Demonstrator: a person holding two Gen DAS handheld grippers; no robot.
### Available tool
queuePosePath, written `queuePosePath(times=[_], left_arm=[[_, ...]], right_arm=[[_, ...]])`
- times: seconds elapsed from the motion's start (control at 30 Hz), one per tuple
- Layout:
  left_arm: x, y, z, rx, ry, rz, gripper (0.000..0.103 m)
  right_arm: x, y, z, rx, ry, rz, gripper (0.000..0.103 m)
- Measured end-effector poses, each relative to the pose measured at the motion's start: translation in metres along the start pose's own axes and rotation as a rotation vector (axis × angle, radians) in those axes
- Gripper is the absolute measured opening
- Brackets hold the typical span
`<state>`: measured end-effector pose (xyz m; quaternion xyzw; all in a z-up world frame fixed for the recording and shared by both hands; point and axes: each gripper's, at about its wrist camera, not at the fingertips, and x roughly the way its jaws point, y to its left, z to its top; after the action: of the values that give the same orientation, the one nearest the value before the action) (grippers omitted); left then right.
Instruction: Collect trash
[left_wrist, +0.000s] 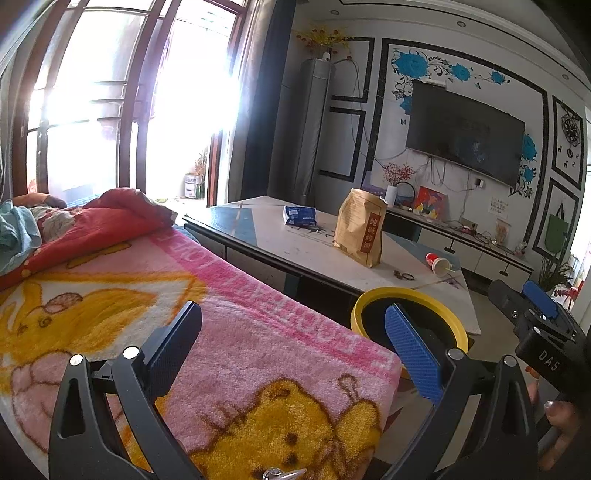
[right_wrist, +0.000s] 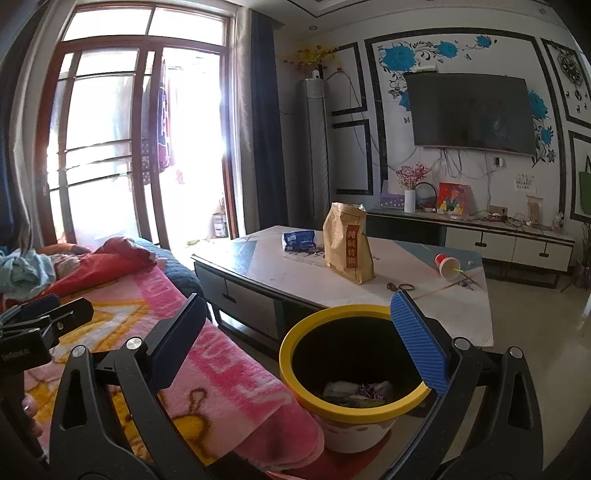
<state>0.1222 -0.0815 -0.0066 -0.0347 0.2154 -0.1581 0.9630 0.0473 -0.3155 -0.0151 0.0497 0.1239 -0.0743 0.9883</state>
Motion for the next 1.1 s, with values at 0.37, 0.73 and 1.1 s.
queuePosePath(times=[0.37,0.73,1.1], left_arm=[[-0.0035,-0.0010,-0.0005,-0.004,-0.003,0.001,0.097],[-0.0054,-0.0034,0.0011,-0.006,-0.003,0.000,0.097],[-0.0042,-0.0097,-0.0004,-0.007,0.002,-0.006,0.097]], right_arm=[[0.0006,-0.0005,-0.0008,0.000,-0.003,-0.004,0.092],[0.0000,-0.0020,-0.0025,0.001,0.002,-0.007,0.092],[0.0009,-0.0053,-0.0025,0.000,0.009,-0.011,0.092]])
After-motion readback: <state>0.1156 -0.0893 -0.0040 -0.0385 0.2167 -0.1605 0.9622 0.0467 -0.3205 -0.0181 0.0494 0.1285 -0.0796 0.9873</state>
